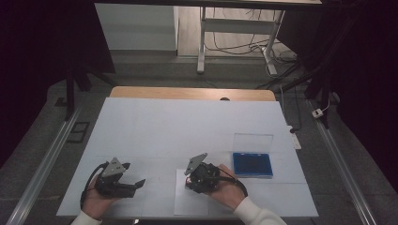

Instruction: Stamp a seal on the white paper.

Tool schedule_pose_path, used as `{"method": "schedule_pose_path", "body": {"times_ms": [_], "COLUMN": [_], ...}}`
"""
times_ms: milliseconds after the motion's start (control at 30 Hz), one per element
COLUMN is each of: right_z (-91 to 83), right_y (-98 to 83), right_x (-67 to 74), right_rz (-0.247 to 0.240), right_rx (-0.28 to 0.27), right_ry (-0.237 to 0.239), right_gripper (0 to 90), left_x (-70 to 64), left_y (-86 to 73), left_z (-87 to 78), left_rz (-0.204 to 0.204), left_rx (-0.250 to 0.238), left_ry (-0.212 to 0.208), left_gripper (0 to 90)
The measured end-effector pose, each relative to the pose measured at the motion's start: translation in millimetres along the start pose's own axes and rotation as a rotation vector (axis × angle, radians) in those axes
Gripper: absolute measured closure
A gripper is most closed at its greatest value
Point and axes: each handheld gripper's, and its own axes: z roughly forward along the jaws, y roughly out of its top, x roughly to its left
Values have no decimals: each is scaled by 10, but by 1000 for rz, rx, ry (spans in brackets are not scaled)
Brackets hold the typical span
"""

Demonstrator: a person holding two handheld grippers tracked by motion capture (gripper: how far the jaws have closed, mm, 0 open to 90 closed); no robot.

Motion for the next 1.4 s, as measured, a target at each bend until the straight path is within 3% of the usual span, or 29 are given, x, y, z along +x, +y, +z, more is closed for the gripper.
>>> {"method": "schedule_pose_path", "body": {"times_ms": [600,1400], "right_z": [12,56], "right_y": [3,-16], "right_x": [-6,13], "right_rz": [-10,15], "right_rx": [9,13], "right_ry": [-3,-10], "right_gripper": [706,710], "left_x": [-9,-29], "left_y": [1,1], "left_z": [-2,-11], "left_rz": [3,8], "left_rx": [0,2], "left_ry": [2,4], "left_gripper": [136,136]}}
